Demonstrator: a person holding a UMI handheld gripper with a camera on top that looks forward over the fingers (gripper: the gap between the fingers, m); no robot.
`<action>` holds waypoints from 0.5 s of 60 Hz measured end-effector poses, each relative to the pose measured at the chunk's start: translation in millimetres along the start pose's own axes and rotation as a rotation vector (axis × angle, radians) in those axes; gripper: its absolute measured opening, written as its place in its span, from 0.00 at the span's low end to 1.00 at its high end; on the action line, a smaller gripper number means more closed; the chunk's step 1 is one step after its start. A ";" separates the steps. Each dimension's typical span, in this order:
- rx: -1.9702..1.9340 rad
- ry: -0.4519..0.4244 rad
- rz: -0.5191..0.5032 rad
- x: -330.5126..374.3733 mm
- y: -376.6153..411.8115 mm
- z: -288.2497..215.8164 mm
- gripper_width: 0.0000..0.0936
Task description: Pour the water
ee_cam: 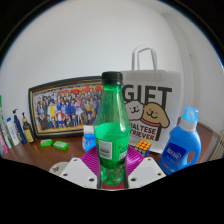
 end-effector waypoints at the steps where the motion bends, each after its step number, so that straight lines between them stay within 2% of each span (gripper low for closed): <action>1: 0.006 0.004 0.002 -2.4 -1.6 5.0 0.32; 14: 0.003 0.042 0.010 -21.2 -12.0 54.3 0.33; 15: -0.001 0.015 0.009 -21.4 -12.2 51.0 0.32; 20: 0.003 0.003 0.009 -19.5 -12.8 53.8 0.33; 24: 0.016 0.001 0.006 -18.7 -11.4 53.4 0.39; 30: 0.048 0.026 0.007 -19.4 -10.6 56.0 0.55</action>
Point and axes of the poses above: the point between the fingertips, and its own axes, seen from behind it with the camera up: y to the left, z down, x backward, against the way the camera looks, the point moved 2 cm from there along x, backward, against the way the camera looks, and after that the axes turned 1 degree about x, right-handed, at the moved point
